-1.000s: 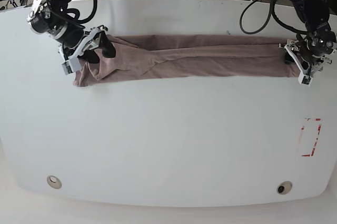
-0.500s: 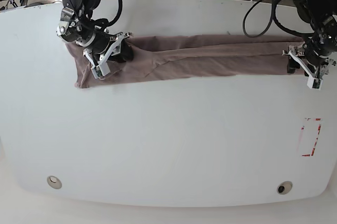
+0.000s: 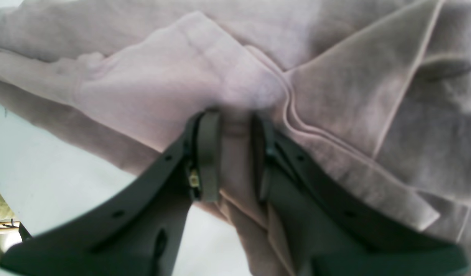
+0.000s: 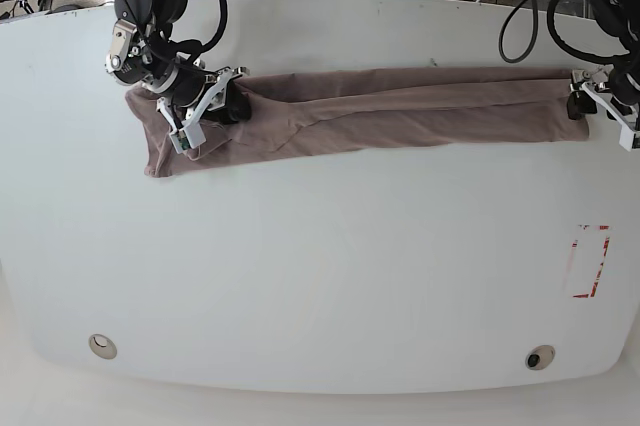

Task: Fold the T-shirt properly
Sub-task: 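Release the left gripper and move it inward to grasp the strip's middle, then move the right gripper to the strip's end and grasp it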

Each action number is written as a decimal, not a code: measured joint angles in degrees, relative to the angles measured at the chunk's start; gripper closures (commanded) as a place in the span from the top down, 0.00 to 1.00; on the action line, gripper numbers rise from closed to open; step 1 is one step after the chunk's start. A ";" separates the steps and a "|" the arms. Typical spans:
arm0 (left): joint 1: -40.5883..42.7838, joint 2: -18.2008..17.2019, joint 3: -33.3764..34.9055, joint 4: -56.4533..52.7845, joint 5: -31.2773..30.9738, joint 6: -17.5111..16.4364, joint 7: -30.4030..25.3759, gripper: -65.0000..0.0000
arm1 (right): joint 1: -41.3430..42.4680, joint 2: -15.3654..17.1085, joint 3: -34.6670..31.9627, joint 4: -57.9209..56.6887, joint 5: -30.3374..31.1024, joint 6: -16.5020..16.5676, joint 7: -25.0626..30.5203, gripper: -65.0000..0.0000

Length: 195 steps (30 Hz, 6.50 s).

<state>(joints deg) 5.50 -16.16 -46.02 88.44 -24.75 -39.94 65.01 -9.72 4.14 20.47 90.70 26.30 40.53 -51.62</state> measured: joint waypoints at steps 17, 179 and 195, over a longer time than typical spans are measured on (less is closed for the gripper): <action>-0.13 -1.01 5.27 -9.70 -0.68 0.00 -4.61 0.72 | 0.11 0.00 -0.02 0.00 -0.07 0.00 -0.22 0.21; 1.44 6.32 33.94 9.16 6.23 -0.02 -4.02 0.27 | 11.15 5.77 15.85 -17.57 23.06 -0.50 -15.98 0.00; -1.86 8.52 31.56 1.77 4.09 -0.15 -6.16 0.16 | 6.78 5.55 15.39 3.82 23.06 -3.50 -18.10 0.00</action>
<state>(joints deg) 3.64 -7.64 -14.46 90.21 -20.67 -40.10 58.85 -2.94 9.69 35.86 94.52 49.36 37.04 -69.71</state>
